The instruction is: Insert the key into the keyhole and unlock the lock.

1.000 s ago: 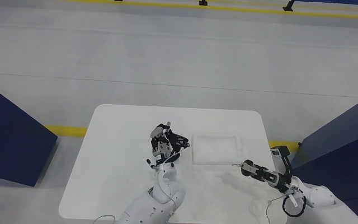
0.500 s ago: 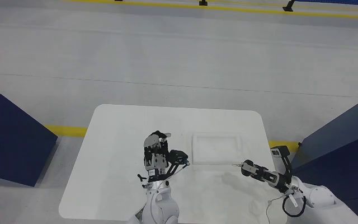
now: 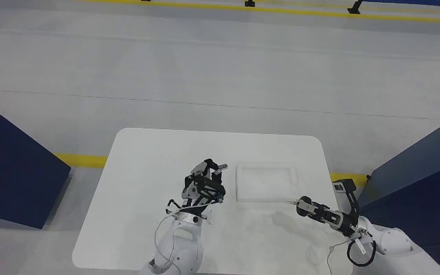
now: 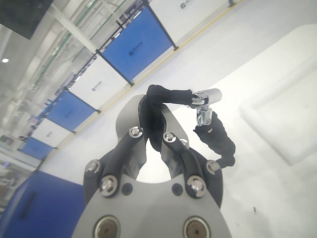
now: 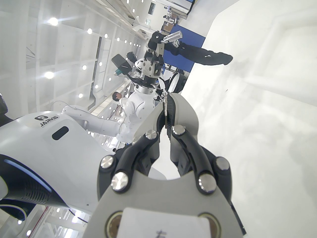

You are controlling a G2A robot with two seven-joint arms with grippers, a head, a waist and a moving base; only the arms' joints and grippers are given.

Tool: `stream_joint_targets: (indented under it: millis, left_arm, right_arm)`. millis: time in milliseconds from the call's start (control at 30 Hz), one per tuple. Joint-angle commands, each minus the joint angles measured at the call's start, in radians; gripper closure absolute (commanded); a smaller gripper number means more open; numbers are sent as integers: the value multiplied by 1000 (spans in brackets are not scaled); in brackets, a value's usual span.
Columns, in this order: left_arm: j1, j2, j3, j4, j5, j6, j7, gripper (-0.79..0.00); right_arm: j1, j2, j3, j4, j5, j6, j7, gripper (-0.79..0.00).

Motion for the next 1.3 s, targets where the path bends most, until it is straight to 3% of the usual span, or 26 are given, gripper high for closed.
stream_joint_targets:
  millis: [0, 200, 500, 867, 1133, 1267]
  left_arm:
    - [-1, 4, -33, 12, -82, -40, 102, 0]
    - [-8, 9, -76, 50, -235, -143, 303, 0]
    - [-36, 16, -133, 104, -462, -387, 405, 0]
    - [-34, 16, -136, 107, -491, -402, 408, 0]
    - [-53, 20, -188, 191, -858, -713, 390, 0]
    - [-68, 22, -208, 225, -976, -789, 349, 0]
  right_arm:
    - [0, 0, 0, 0, 0, 0, 0, 0]
    - [0, 0, 0, 0, 0, 0, 0, 0]
    - [0, 0, 0, 0, 0, 0, 0, 0]
    - [0, 0, 0, 0, 0, 0, 0, 0]
    - [0, 0, 0, 0, 0, 0, 0, 0]
    - [0, 0, 0, 0, 0, 0, 0, 0]
